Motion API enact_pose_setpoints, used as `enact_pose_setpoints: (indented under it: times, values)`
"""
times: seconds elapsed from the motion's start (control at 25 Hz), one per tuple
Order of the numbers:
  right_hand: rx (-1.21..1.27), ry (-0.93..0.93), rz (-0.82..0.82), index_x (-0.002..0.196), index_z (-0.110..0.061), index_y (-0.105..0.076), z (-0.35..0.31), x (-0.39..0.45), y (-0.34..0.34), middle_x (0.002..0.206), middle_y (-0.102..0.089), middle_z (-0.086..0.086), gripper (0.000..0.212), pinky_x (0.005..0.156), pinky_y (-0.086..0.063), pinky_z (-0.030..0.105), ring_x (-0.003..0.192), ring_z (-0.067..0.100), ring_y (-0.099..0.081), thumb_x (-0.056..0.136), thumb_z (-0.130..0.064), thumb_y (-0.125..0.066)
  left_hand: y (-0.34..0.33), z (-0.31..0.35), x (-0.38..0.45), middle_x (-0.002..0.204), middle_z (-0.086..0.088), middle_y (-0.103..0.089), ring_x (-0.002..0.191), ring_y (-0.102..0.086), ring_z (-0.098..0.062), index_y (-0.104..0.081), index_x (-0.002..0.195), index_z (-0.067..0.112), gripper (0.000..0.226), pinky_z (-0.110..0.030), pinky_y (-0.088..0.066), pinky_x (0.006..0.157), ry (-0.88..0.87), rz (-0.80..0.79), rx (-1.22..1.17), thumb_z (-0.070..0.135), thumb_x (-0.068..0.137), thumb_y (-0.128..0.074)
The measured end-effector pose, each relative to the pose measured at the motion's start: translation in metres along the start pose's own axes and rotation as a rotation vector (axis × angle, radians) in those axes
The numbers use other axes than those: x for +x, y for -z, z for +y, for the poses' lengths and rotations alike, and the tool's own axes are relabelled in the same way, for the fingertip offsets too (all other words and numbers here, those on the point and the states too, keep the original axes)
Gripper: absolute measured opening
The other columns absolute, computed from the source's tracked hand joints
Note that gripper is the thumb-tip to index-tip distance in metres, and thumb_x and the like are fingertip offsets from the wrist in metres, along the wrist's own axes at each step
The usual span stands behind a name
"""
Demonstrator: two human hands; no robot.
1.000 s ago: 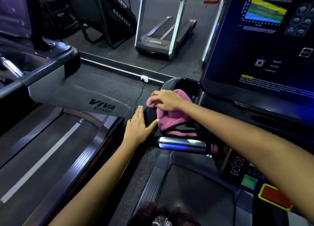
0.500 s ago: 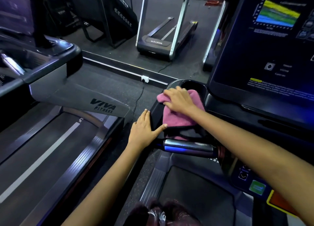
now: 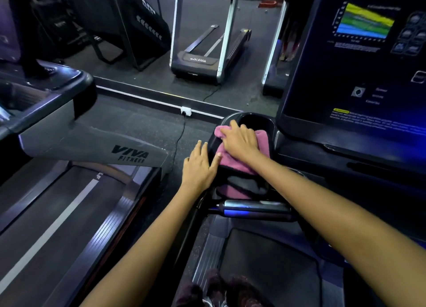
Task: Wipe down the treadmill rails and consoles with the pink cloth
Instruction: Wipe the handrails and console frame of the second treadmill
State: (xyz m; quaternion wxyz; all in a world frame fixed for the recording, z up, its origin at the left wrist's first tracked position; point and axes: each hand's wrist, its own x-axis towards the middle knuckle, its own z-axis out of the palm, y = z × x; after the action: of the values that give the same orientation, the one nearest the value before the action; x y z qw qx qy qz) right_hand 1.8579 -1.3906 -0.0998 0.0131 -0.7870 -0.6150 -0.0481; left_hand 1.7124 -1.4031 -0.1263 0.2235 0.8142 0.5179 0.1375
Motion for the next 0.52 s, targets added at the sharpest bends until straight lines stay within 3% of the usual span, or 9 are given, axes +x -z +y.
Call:
enact_pose_setpoints:
  times: [0.12, 0.24, 0.32, 0.52]
  values:
    - [0.091, 0.028, -0.094, 0.114, -0.029, -0.061, 0.001, 0.024, 0.009, 0.117, -0.050, 0.007, 0.028, 0.077, -0.041, 0.037, 0.103, 0.032, -0.053, 0.092, -0.023, -0.046, -0.010, -0.003, 0.002, 0.157, -0.005, -0.012, 0.143, -0.017, -0.020, -0.015, 0.149, 0.014, 0.066, -0.044, -0.022, 0.113, 0.002, -0.099, -0.077, 0.051, 0.096, -0.029]
    - [0.050, 0.268, -0.151, 0.122, -0.036, -0.057, 0.015, 0.011, 0.017, 0.118, -0.050, 0.001, 0.034, 0.078, -0.040, 0.038, 0.103, 0.027, -0.051, 0.090, -0.026, -0.049, -0.012, -0.006, 0.001, 0.157, -0.004, -0.012, 0.143, -0.017, -0.019, -0.014, 0.149, 0.015, 0.069, -0.043, -0.021, 0.114, 0.003, -0.076, -0.101, 0.055, 0.095, -0.028]
    - [-0.020, 0.332, -0.104, 0.123, -0.036, -0.057, 0.022, -0.006, 0.014, 0.119, -0.050, 0.000, 0.035, 0.076, -0.039, 0.037, 0.101, 0.025, -0.049, 0.090, -0.026, -0.049, -0.012, -0.007, 0.000, 0.157, -0.004, -0.013, 0.143, -0.017, -0.019, -0.014, 0.149, 0.015, 0.069, -0.043, -0.022, 0.114, -0.001, -0.067, -0.118, 0.055, 0.094, -0.027]
    - [-0.072, -0.028, -0.040, 0.103, -0.026, -0.065, 0.011, 0.020, 0.013, 0.117, -0.050, 0.004, 0.024, 0.083, -0.036, 0.037, 0.108, 0.030, -0.047, 0.086, -0.018, -0.052, -0.013, -0.008, -0.001, 0.157, -0.002, -0.013, 0.143, -0.017, -0.018, -0.014, 0.149, 0.016, 0.069, -0.043, -0.023, 0.113, -0.009, -0.067, -0.125, 0.056, 0.094, -0.026]
